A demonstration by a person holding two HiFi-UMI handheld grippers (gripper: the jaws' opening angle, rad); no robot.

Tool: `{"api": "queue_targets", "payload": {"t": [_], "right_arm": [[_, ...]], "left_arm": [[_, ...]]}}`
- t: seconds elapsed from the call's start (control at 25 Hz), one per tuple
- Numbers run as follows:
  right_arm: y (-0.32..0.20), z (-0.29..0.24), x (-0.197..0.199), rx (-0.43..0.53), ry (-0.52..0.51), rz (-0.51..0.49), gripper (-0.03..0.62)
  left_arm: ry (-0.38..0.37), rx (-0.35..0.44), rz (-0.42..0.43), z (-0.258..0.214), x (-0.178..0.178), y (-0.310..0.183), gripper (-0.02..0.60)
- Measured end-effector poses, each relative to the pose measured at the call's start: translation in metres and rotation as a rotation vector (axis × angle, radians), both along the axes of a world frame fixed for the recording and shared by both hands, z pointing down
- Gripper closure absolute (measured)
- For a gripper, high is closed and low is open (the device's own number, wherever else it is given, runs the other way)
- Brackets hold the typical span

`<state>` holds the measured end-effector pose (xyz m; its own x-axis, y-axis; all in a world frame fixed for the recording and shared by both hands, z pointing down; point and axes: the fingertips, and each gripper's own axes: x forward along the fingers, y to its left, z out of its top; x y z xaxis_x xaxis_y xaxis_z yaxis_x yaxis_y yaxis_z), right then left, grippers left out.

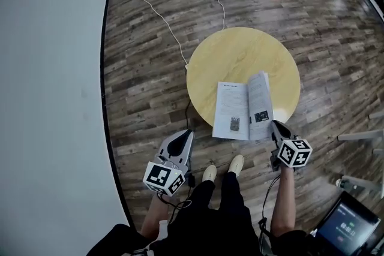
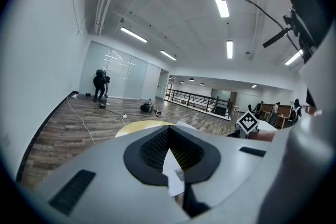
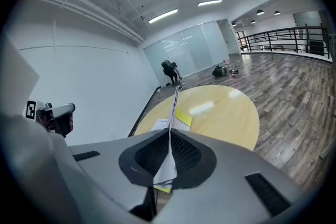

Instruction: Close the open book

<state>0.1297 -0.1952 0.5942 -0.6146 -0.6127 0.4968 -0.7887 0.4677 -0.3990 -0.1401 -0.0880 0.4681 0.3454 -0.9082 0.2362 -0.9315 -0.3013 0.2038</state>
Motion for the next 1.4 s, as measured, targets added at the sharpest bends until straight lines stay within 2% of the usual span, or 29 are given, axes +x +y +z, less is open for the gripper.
{"api": "queue_targets", "payload": {"t": [0.56,1.4], "right_arm": [[0.012,0.004,-0.077,0.006,0.017,-0.134,0.579],[0.032,0.059,-0.172,-0.066,0.114,-0.357,0.579]], "left_arm": [[-0.001,0.004,-0.106,-0.002,-0.056,0.037,0.583],[0.017,-0.069,-0.304,0.030,-0.125,0.092,0.583]]}}
